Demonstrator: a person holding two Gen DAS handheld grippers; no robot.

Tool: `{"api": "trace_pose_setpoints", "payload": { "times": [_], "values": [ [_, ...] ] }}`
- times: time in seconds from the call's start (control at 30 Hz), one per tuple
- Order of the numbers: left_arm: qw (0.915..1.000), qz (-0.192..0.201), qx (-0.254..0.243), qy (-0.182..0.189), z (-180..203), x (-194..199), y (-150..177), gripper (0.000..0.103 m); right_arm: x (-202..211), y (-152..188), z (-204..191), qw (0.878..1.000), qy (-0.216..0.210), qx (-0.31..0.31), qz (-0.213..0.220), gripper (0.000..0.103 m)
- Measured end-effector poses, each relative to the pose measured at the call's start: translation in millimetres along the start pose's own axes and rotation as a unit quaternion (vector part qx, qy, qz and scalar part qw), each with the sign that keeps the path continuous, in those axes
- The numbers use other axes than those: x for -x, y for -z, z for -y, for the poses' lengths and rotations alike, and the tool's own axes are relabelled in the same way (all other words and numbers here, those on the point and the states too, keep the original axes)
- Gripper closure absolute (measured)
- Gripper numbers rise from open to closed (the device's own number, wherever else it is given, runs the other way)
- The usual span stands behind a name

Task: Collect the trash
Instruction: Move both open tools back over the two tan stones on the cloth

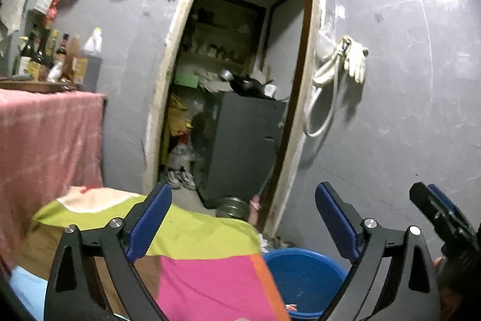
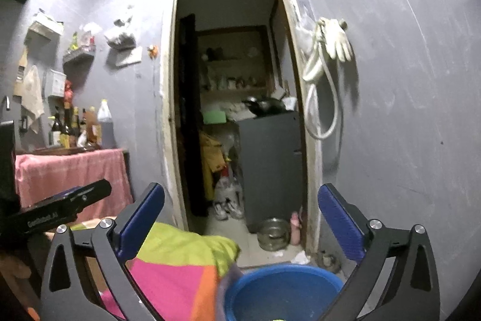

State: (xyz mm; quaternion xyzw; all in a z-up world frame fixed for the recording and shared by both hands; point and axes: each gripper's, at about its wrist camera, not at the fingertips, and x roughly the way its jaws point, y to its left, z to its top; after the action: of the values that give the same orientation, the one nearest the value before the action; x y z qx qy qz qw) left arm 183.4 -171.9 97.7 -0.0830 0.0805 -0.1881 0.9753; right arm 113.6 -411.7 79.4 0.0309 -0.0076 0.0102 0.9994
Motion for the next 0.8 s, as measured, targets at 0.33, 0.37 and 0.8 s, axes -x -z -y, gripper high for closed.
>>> {"api": "trace_pose_setpoints", "payload": {
  "times": [0.33,0.37,0.8],
  "values": [
    [0.9978,0.027,-0.005,-0.060,-64,39,-8,0.002,2,-5,-60,0.998,-0.044,0.007,0.032,0.000],
    [0.9975,0.025,-0.004,-0.066,-71,41,-7,0.002,-2,-3,-67,0.998,-0.049,0.008,0.031,0.000],
    [0.9882,-0.051,0.007,-0.144,-170,21,30,0.002,-77,43,-125,0.993,-0.110,0.010,-0.042,0.000]
  ]
}}
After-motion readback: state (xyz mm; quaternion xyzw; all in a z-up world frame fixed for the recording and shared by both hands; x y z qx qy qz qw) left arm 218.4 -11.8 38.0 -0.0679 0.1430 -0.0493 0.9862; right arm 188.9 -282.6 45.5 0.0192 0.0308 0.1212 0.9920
